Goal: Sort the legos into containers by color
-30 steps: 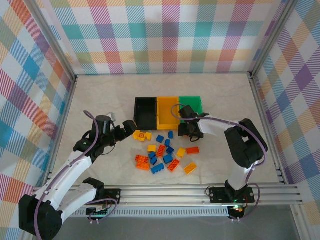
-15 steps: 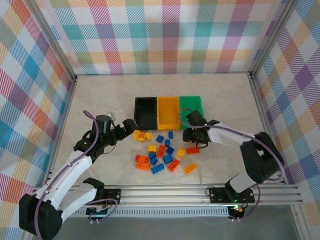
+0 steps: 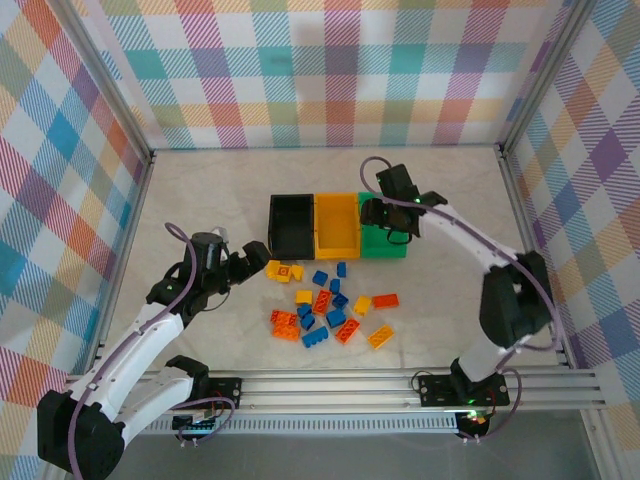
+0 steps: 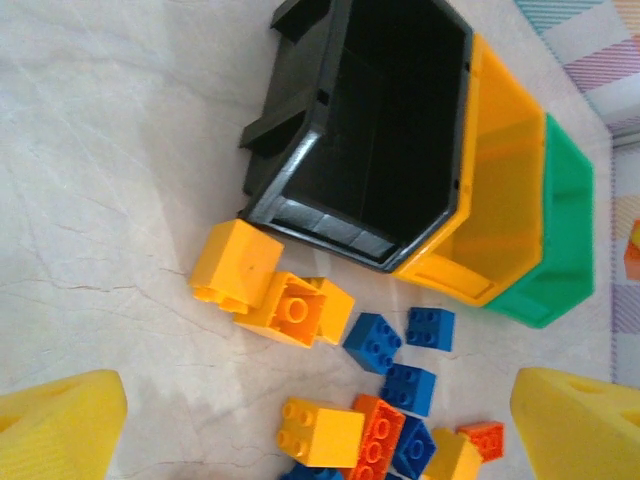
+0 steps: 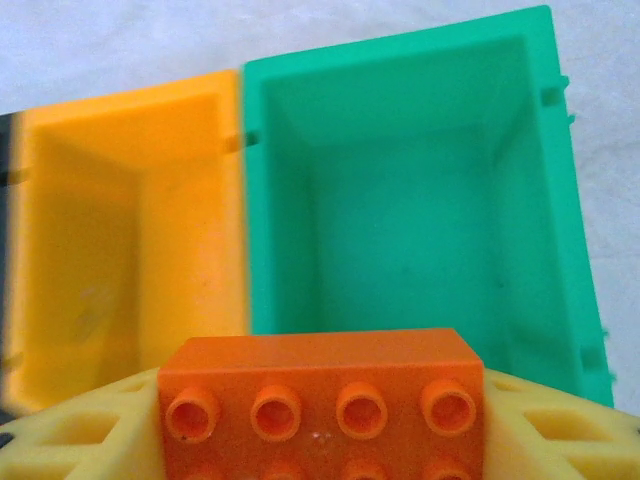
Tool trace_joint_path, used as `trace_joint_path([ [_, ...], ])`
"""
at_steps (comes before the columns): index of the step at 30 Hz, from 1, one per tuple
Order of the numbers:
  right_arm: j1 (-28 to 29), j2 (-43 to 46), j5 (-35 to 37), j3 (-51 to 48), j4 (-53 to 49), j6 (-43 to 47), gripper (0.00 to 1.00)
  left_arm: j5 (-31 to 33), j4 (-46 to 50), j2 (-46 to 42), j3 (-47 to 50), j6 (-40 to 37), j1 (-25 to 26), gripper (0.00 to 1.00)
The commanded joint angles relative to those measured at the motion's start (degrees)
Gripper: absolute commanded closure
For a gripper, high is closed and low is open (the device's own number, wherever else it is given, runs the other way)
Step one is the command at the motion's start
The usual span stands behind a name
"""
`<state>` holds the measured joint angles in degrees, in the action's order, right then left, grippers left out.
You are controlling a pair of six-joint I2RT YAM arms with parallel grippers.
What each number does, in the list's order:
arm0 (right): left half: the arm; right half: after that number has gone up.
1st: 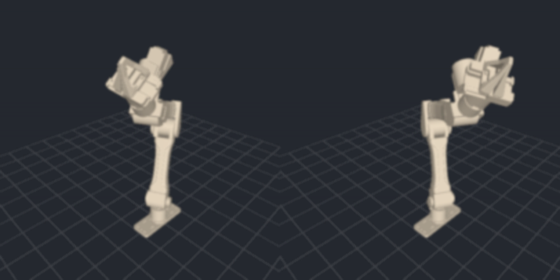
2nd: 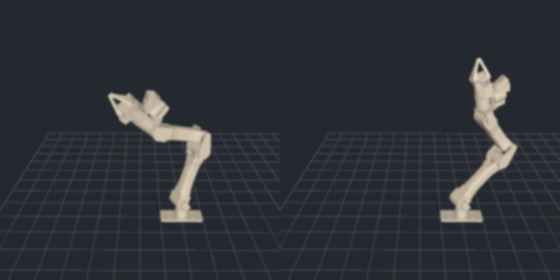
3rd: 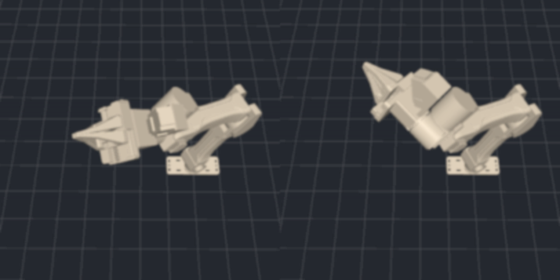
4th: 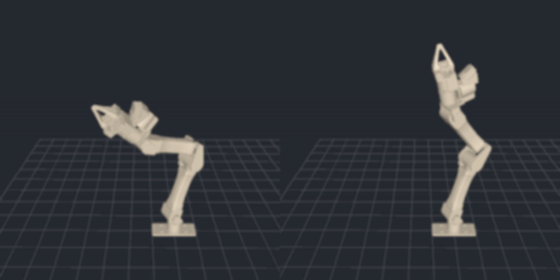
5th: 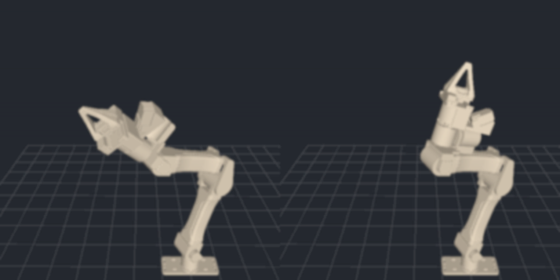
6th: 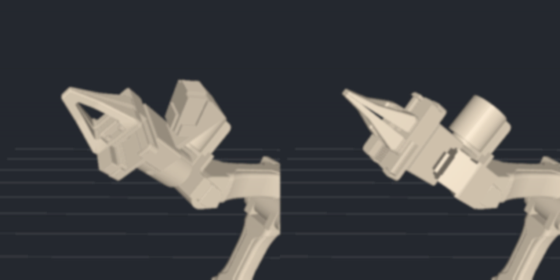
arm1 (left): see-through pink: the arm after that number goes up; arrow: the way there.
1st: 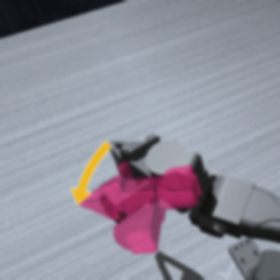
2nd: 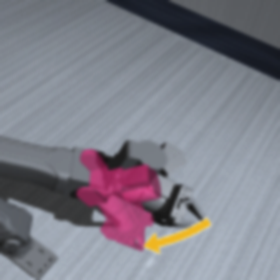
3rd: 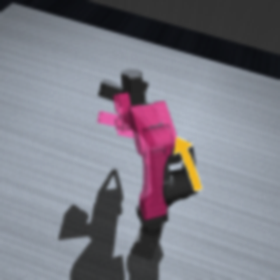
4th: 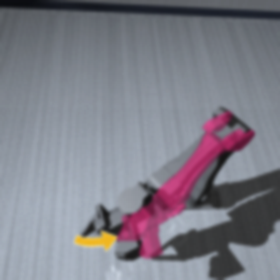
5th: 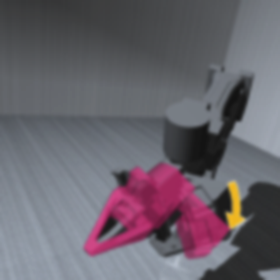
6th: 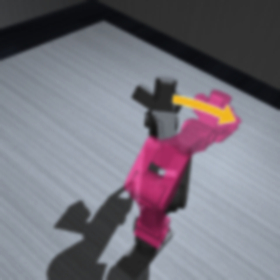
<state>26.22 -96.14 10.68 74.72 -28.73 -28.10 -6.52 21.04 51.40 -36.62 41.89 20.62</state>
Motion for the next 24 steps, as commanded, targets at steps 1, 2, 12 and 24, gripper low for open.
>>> trace_joint_path([
  [1,-1.6,-4.8,1.1,4.1,-2.3,-1.2,0.45,1.5,2.6,-0.8,-0.7,-3.3,0.7,0.02],
  [2,-1.9,-6.4,0.6,5.4,-2.3,-1.5,0.43,1.3,2.6,-0.6,-0.8,-3.6,0.7,0.03],
  [12,-1.6,-4.0,-3.0,6.5,-1.3,-1.9,0.12,-2.2,1.3,3.3,-0.6,-6.6,1.4,0.06],
  [24,0.9,10.5,-6.2,-10.3,2.1,-3.0,0.11,8.0,5.1,15.5,-2.4,-9.9,18.5,0.14],
])
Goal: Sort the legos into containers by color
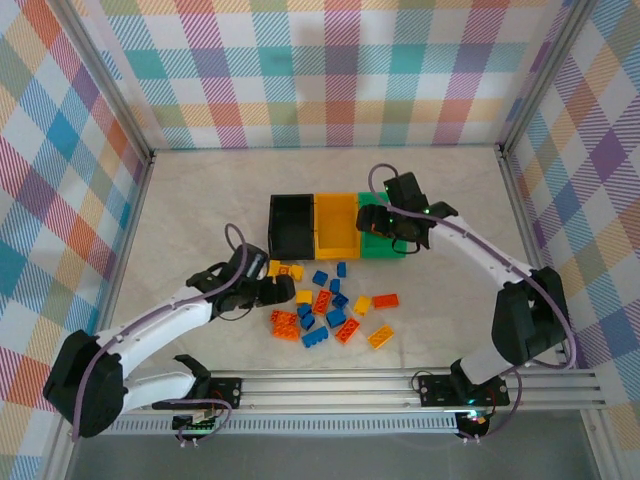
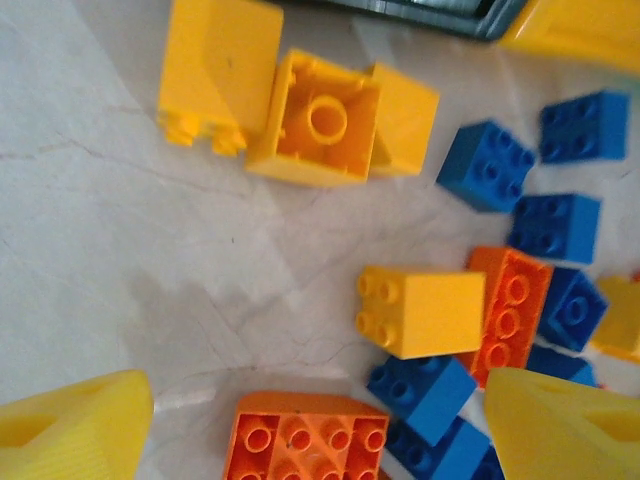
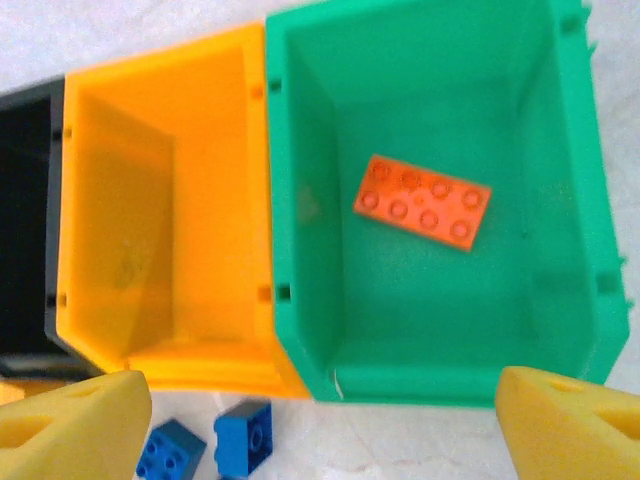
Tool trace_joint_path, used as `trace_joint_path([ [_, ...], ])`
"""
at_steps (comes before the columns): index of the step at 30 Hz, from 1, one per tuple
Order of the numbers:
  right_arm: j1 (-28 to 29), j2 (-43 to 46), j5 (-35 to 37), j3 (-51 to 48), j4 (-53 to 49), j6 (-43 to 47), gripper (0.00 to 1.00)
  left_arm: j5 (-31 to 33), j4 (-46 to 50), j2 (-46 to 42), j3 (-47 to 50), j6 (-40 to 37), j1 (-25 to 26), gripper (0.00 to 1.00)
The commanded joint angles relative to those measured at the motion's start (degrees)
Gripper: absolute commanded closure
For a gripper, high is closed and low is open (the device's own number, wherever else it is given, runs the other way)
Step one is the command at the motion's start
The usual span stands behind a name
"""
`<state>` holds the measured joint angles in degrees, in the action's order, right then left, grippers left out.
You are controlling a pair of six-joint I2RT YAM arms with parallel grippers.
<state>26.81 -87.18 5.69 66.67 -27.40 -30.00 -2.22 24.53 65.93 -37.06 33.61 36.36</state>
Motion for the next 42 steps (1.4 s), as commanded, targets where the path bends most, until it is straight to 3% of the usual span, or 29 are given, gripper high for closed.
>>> trace_joint_path([
  [1,0.4,2.3,-1.1,-3.0,0.7,-1.1,0.11,4.4,1.1,1.6,-2.1,-1.6,4.3,0.14],
  [8,0.3,5.2,-0.8,-6.2,1.2,-1.3,0.11,8.5,-1.5,12.1,-8.9,-4.0,10.6,0.22],
  [21,0.3,10.8,2.0,-8.2,0.5,0.1,0.10,11.9,-3.7,26.7,-14.5,-5.8,12.6,0.37],
  [35,0.2,10.5,2.8,-8.4,0.9,-1.2,0.10,13.9,-1.9,21.2,-11.2,-4.3,13.6,0.64],
  [42,0.2,11.1,2.8,-8.9,0.8,-2.6,0.10,19.8,3.0,13.8,-16.8,-6.5,13.0,0.67],
])
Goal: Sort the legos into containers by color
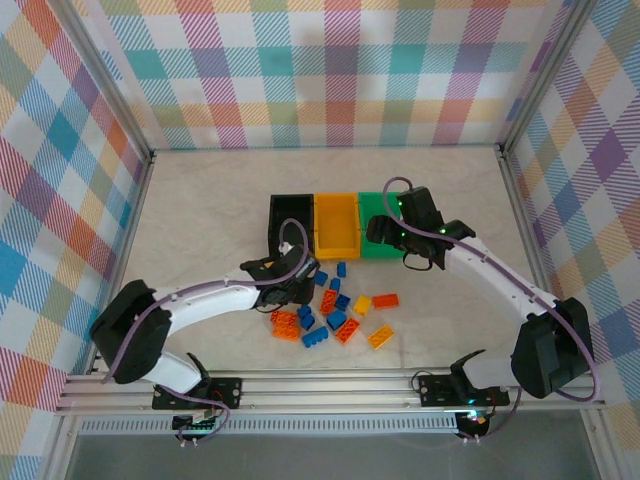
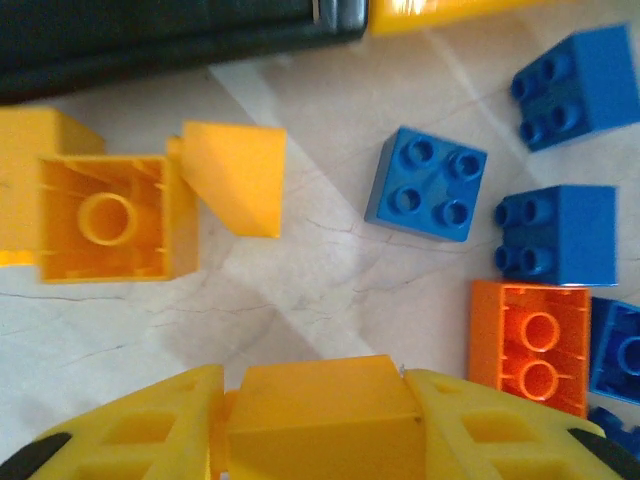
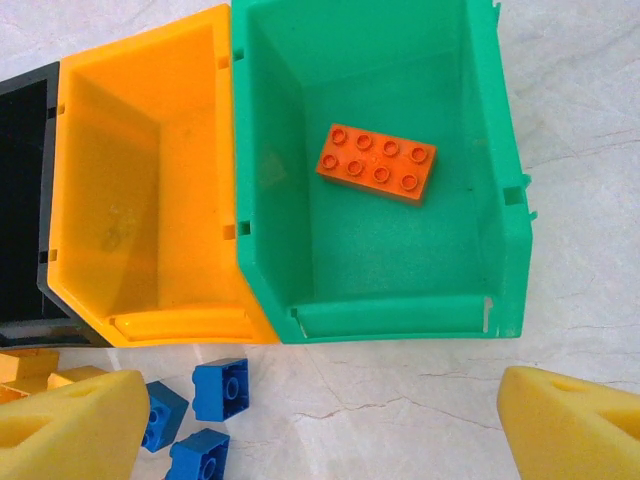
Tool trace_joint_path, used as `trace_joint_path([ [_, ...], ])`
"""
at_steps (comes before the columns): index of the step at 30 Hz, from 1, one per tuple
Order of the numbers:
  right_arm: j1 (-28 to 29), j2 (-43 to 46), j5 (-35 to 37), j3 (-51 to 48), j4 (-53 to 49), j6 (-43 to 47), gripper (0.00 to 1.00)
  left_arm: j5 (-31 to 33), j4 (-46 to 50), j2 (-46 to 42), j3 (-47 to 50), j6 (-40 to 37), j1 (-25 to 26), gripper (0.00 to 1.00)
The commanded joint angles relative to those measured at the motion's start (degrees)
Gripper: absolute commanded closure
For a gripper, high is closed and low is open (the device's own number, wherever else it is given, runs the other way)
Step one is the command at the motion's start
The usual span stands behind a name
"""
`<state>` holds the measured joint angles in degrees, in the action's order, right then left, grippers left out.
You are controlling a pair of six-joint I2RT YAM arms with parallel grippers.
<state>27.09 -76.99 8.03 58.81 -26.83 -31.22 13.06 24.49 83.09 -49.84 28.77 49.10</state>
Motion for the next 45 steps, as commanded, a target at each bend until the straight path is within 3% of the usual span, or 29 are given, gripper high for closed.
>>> trace_joint_path([
  [1,-0.1,1.0,0.5,-1.2,0.2,-1.6,0.10,5.6,4.0,-3.5,-5.8,-2.4,-0.3,0.67],
  [10,-0.1,1.9,0.2,-3.3,-0.3,-2.8,0.10,11.0,3.6,7.3,-21.0,-10.6,-10.6,0.70],
  [19,-0.1,5.5,0.0,-4.9,-2.4,-2.6,0.09,7.9,3.5,20.3,-32.3,-11.9,-16.1,0.70],
  [21,-0.1,6.4,-0.6,-5.6,-2.6,-3.1,0.09,8.2,5.0,22.4,-34.7,-12.1,-16.6,0.63],
  [25,-0.1,7.8,-2.5,-7.6,-2.8,-4.2,0.08,8.0,5.8,23.0,-36.9,-11.8,-16.8,0.33],
  [27,-0.1,7.9,-2.6,-8.4,-3.2,-4.4,0.09,7.0,5.8,21.7,-37.1,-11.0,-16.8,0.26],
  [32,-0.1,8.7,-3.7,-10.4,-4.2,-4.6,0.09,2.2,4.4,14.0,-36.0,-8.9,-15.4,0.18],
  [33,0.0,8.9,-4.0,-11.0,-4.2,-4.5,0.09,1.1,4.1,11.6,-35.3,-8.3,-14.8,0.14],
  [34,0.0,8.9,-4.5,-11.5,-4.1,-4.4,0.09,-0.3,3.5,9.2,-34.1,-7.7,-14.2,0.00],
  [38,0.1,7.1,-6.6,-12.8,-4.8,-4.6,0.09,-4.6,0.1,-1.5,-26.0,-3.8,-12.5,0.00],
  [45,2.5,5.7,-9.2,-16.9,-4.9,-5.0,0.10,-6.6,-5.9,-24.3,-6.4,2.2,-11.8,0.00],
])
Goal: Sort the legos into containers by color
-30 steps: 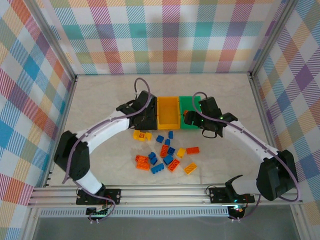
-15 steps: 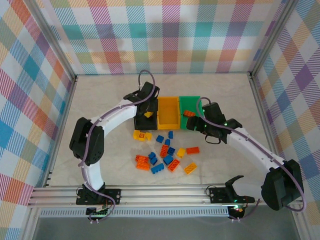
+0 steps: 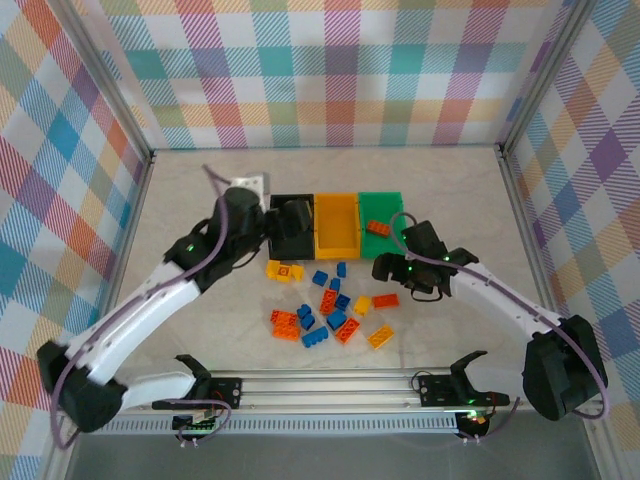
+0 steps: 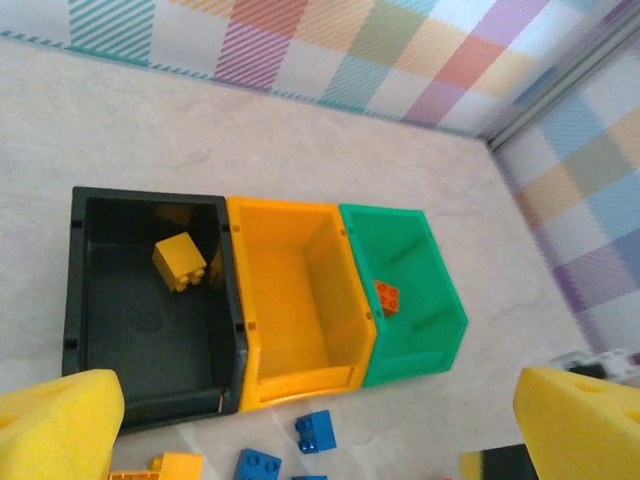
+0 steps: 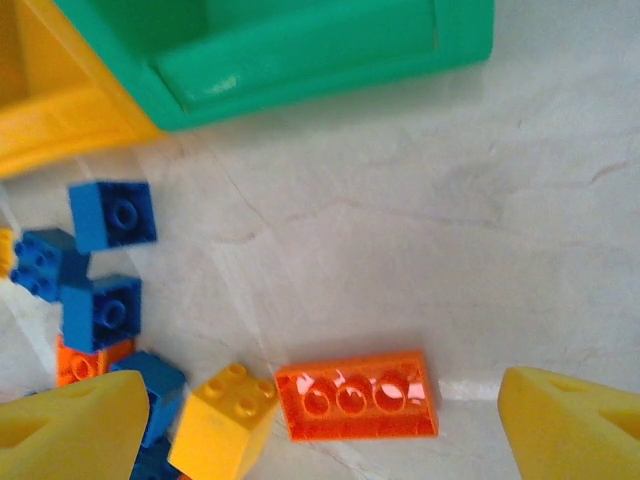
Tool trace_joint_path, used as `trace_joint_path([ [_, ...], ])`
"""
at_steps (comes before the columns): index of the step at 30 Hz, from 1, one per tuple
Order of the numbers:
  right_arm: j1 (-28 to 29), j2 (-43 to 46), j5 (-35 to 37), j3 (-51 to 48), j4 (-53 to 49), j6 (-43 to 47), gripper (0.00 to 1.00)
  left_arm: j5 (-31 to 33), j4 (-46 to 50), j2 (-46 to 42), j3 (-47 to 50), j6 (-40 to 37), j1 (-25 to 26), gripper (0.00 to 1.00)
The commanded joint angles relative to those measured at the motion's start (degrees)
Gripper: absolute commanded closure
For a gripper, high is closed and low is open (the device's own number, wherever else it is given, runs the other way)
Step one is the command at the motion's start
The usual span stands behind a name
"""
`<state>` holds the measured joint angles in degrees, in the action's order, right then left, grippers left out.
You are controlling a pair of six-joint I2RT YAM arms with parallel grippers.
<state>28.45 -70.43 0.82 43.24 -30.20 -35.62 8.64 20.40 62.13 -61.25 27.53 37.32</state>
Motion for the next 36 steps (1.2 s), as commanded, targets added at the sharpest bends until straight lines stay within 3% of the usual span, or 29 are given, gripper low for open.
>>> trace_joint_path([
  [1,1.5,-1.4,-1.9,-1.5,-2.3,-0.6,0.09,-2.2,-0.7,-5.4,6.7,4.0,-0.1,0.00],
  [8,2.7,-4.7,-0.1,-2.9,-3.3,-5.4,0.10,1.8,7.0,-12.6,14.5,6.2,-0.1,0.00],
  [19,4.8,-6.3,-0.3,-1.8,-3.4,-36.3,0.15,1.6,5.4,-14.5,19.0,9.1,-0.1,0.00],
  [25,5.4,-11.0,0.0,2.7,-9.6,-44.2,0.16,0.5,5.3,-14.2,19.3,9.1,-0.1,0.00],
  [36,6.7,-18.9,1.6,9.1,-14.0,-49.9,0.16,-1.6,3.4,-16.7,22.0,8.2,-0.1,0.00],
])
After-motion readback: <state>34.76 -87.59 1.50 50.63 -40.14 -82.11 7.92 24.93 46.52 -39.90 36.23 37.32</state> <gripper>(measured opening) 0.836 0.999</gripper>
